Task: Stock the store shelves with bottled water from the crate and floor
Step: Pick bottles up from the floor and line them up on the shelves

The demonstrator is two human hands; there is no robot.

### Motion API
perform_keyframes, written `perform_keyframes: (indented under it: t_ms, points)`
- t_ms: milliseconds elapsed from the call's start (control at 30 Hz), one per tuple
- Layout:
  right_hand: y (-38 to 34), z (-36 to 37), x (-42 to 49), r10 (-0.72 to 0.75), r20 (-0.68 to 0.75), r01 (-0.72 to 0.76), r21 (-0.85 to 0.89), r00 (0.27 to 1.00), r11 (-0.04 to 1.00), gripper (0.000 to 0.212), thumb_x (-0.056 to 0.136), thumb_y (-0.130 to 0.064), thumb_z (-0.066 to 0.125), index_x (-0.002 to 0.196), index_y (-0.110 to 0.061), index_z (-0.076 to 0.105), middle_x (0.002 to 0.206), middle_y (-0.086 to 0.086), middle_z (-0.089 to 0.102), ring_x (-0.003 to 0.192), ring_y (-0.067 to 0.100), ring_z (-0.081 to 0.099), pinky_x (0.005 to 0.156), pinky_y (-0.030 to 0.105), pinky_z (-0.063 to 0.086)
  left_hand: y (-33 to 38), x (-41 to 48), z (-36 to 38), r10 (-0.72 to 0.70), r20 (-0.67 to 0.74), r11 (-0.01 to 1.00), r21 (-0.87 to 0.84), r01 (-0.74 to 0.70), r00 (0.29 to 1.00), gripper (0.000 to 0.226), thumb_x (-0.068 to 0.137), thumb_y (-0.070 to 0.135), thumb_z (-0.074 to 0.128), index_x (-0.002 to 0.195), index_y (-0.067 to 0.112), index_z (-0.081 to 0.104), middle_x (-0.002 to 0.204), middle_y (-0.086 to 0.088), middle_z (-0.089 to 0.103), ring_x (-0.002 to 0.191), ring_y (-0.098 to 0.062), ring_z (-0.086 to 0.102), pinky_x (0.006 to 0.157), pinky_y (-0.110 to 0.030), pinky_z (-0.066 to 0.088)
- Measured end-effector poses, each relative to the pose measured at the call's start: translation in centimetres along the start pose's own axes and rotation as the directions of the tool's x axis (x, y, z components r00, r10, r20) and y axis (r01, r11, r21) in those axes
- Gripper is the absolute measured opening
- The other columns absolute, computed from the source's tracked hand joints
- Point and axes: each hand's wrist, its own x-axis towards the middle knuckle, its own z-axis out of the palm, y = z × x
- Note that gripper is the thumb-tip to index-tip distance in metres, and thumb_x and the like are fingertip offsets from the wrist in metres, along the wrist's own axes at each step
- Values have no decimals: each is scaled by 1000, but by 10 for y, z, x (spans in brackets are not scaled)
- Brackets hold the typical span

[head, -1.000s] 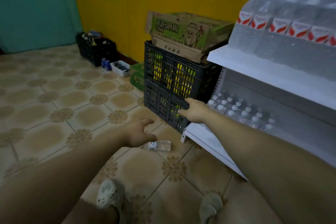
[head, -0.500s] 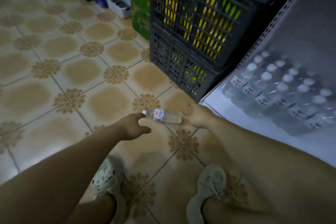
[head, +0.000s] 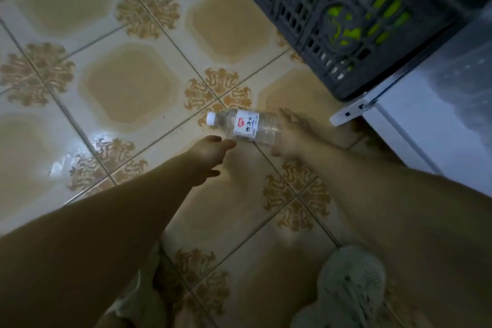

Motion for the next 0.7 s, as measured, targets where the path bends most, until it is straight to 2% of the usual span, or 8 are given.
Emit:
perform_keyframes:
  t_ms: [67,167,300,400,500,567,633,700]
  points:
    - [2,14,-1,7,-63,-8,-10,998,1000,83,84,-32,71,148,-9,23,149,14,25,134,36,30,106,39,33,-1,8,3,-17,21,998,-66,18,1000,61,94,34,59,147,15,35,142,-9,46,125,-28,47,102,-45,43]
    - [-2,29,-22,48,-42,-39,186,998,982,69,84,-41,69,138,-11,39,139,11,37,120,31,47,90,31,40,4,1,6,-20,51,986,-162,28,998,58,94,36,57,144,12,38,143,-9,45,125,-30,48,100,-45,44]
    - [-12,27,-93,87,-42,-60,436,995,898,69,82,-46,68,138,-15,42,139,4,37,114,22,46,78,23,35,17,-35,2,17,111,969,-247,11,994,56,94,42,56,142,20,38,141,-11,45,122,-34,49,101,-56,40]
    - [-25,16,-161,126,-112,-56,490,986,870,69,77,-38,74,134,-19,42,131,-2,35,98,11,34,61,17,27,29,-82,-3,139,107,948,-301,-101,985,43,94,32,57,134,23,43,111,-8,64,93,-28,63,94,-56,45]
    - [-38,2,-220,165,-163,-26,629,973,777,78,58,-46,83,123,-30,41,118,-11,36,99,10,48,74,33,52,39,-143,-10,300,138,918,-311,-246,944,40,94,24,58,133,25,47,101,-7,69,84,-27,66,80,-47,55]
    - [-41,-6,-255,166,-197,24,710,966,704,83,48,-56,82,117,-42,38,116,-12,50,95,14,62,73,43,59,48,-186,-16,393,177,898,-284,-335,903,41,93,23,59,132,27,49,102,-7,70,83,-26,67,73,-42,56]
    - [-47,-21,-303,141,-280,116,730,949,673,80,51,-58,80,119,-49,38,110,-14,62,94,11,66,76,40,58,60,-243,-21,485,212,867,-246,-434,849,39,93,22,60,130,26,51,98,-4,70,82,-22,67,71,-39,56]
    - [-55,-36,-349,104,-389,239,734,916,636,68,64,-43,82,120,-45,44,106,-15,66,90,0,65,78,29,55,71,-297,-24,561,249,827,-221,-518,789,40,91,22,62,129,24,49,97,-3,69,81,-20,67,67,-37,55]
